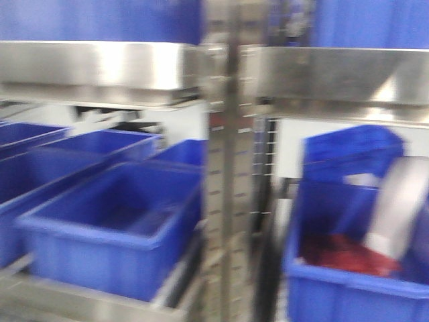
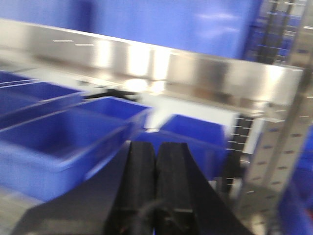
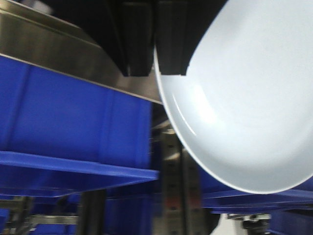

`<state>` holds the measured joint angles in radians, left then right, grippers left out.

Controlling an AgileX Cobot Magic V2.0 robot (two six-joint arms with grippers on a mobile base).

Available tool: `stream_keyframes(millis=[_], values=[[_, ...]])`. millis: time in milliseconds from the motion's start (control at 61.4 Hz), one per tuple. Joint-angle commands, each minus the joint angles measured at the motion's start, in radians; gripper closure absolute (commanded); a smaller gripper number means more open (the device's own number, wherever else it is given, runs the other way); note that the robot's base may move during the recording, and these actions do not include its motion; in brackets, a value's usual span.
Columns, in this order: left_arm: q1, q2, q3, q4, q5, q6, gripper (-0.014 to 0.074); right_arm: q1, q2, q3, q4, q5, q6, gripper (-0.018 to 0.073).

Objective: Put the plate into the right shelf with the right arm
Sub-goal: 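Move the held plate into the blue bin on the shelf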

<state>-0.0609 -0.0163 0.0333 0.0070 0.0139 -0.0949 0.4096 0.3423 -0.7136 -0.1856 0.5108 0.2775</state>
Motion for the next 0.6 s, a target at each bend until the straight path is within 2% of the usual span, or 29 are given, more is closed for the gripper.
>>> stream_keyframes(millis=[0, 586], values=[[0.002, -0.01, 0.007, 0.0, -0.091, -0.006, 0.0643, 0.002, 0.014, -0.032, -0.014, -0.1, -0.006, 0.0505], [0.002, -0.01, 0.007, 0.0, -0.091, -0.006, 0.0643, 0.002, 0.014, -0.032, -0.014, -0.1, -0.006, 0.0505]])
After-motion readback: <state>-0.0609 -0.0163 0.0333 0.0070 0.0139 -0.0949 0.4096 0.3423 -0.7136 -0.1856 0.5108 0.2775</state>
